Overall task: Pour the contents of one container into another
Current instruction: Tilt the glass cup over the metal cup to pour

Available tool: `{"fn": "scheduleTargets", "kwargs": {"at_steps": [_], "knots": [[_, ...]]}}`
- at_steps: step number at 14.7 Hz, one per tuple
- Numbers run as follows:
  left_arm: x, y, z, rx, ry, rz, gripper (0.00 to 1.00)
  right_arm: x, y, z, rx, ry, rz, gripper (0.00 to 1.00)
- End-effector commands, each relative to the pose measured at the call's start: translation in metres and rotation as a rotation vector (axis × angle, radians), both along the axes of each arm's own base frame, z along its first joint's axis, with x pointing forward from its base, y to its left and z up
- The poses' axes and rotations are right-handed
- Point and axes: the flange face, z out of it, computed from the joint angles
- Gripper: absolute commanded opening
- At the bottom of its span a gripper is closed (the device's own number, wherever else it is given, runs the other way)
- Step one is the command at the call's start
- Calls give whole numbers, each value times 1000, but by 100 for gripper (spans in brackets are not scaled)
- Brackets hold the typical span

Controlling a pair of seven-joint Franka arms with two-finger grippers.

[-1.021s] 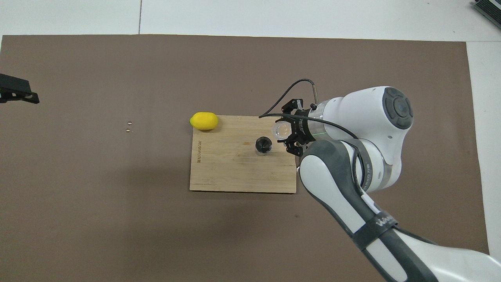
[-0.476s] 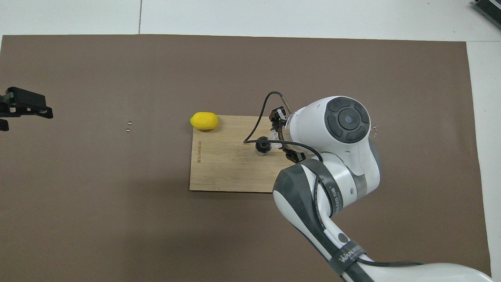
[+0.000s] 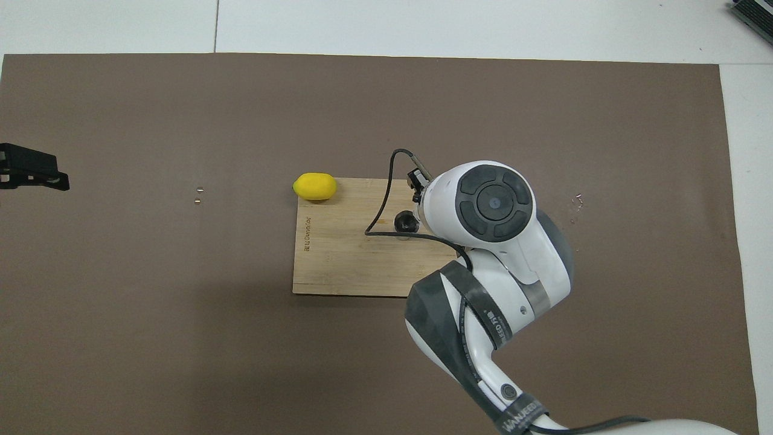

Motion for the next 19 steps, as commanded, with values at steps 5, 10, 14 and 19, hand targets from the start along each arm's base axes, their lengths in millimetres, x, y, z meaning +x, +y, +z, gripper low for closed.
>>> {"fn": "scheduleTargets", "kwargs": {"at_steps": [5,10,14,19], "knots": [[-14,3,-5,20,-2,-19,100,-8,19,5,-117,-86,81,0],[-13,-2,-4,20,-8,-25,100,-15,28,6,-174,-141,144,0],[-12,-3,-5,20,-11,-26,100,-26,37,7,-231,-181,203,0],[-12,0,-5,19,-11,-23,100,-22,33,5,-224,-173,192,0]]}}
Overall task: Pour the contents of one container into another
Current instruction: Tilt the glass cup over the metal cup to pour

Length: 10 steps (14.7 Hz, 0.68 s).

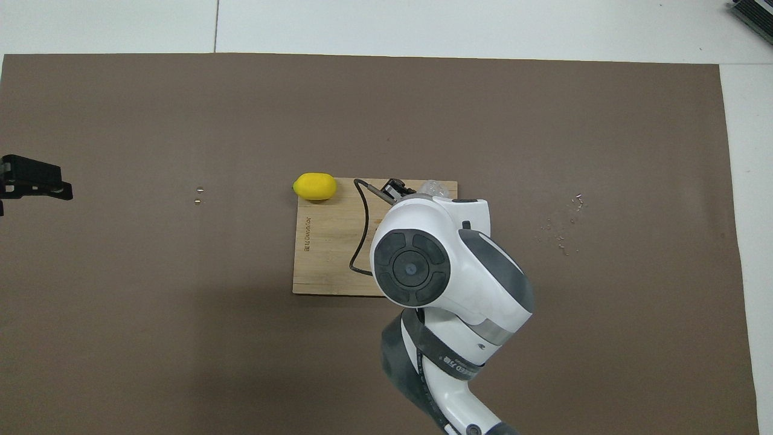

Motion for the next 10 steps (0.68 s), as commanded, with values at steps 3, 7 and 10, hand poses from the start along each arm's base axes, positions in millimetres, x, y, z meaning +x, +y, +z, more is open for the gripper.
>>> {"fn": "scheduleTargets", "kwargs": {"at_steps": [3,7,10], "knots": [[-7,-3,0,18,-17,-16,100,4,-13,-2,49,19,-69,0],[-8,6,1,14,-16,-4,100,9,-20,-5,149,94,-146,0],[-7,8,2,14,-20,-1,100,14,-26,-7,221,146,-203,0]]}}
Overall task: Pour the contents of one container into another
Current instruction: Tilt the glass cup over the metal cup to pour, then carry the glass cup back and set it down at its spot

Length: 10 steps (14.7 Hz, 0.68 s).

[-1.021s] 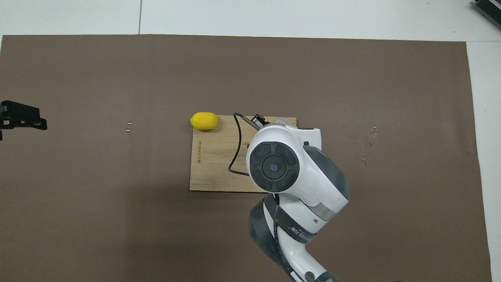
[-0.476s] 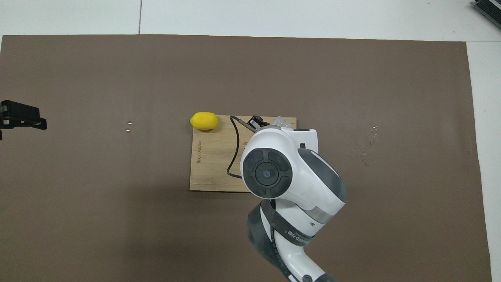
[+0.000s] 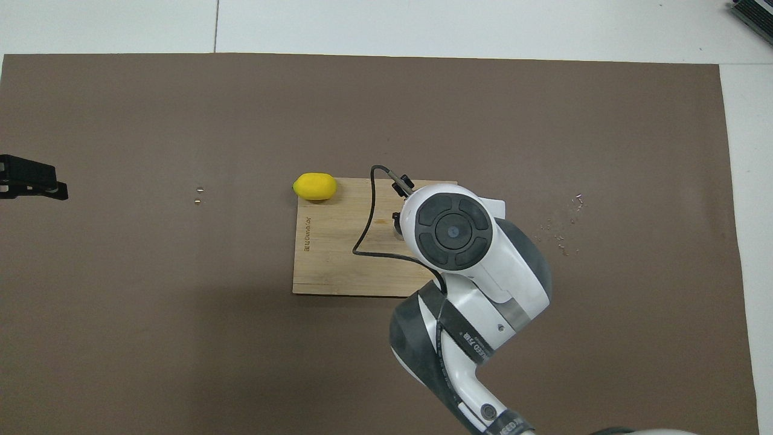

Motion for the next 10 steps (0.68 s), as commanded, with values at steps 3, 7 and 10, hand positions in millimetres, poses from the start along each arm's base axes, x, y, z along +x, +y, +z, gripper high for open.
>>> {"fn": "scheduleTargets", "kwargs": {"at_steps": [3,7,10], "knots": [[-7,3,3,19,-22,-7,100,13,-20,-1,95,45,-103,0],[-6,-2,3,19,-20,-7,100,31,-54,-7,215,120,-210,0],[-8,-5,6,19,-22,-15,100,48,-106,-19,310,179,-269,0]]}}
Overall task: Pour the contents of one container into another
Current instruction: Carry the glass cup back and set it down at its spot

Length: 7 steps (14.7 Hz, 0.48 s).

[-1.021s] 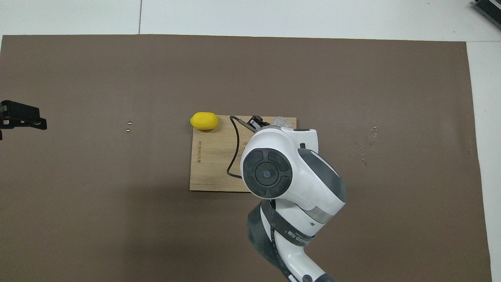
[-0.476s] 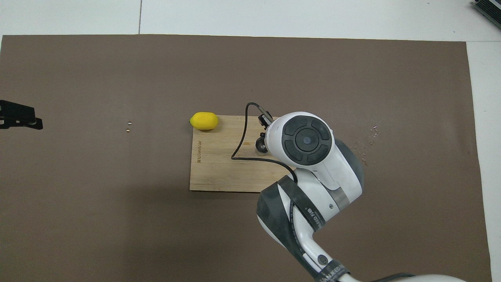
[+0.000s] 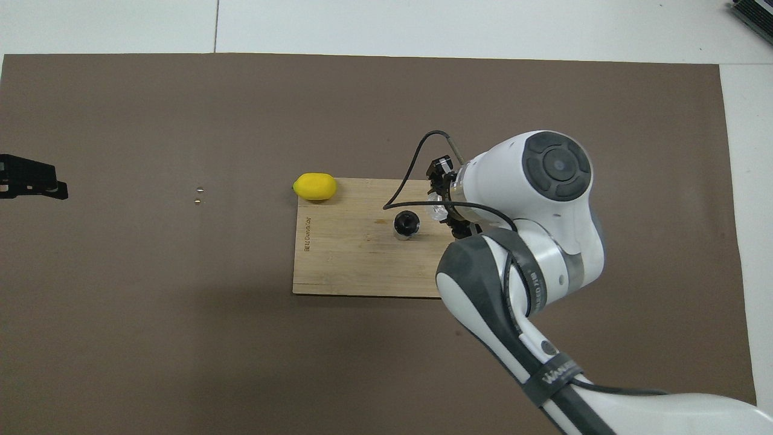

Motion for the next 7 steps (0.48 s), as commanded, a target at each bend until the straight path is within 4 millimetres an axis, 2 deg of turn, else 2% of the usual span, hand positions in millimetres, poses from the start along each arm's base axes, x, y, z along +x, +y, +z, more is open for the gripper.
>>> {"fn": "scheduleTargets", "kwargs": {"at_steps": [1,3,5,7], "knots": [[-7,-2,4,19,-19,-11,100,15,-51,-12,102,32,-54,0],[-6,-11,5,20,-28,-22,100,24,-86,-23,177,61,-112,0],[-5,-18,6,21,-36,-33,100,35,-131,-36,278,94,-181,0],[-5,-19,5,21,-34,-35,100,39,-170,-50,314,123,-199,0]]}}
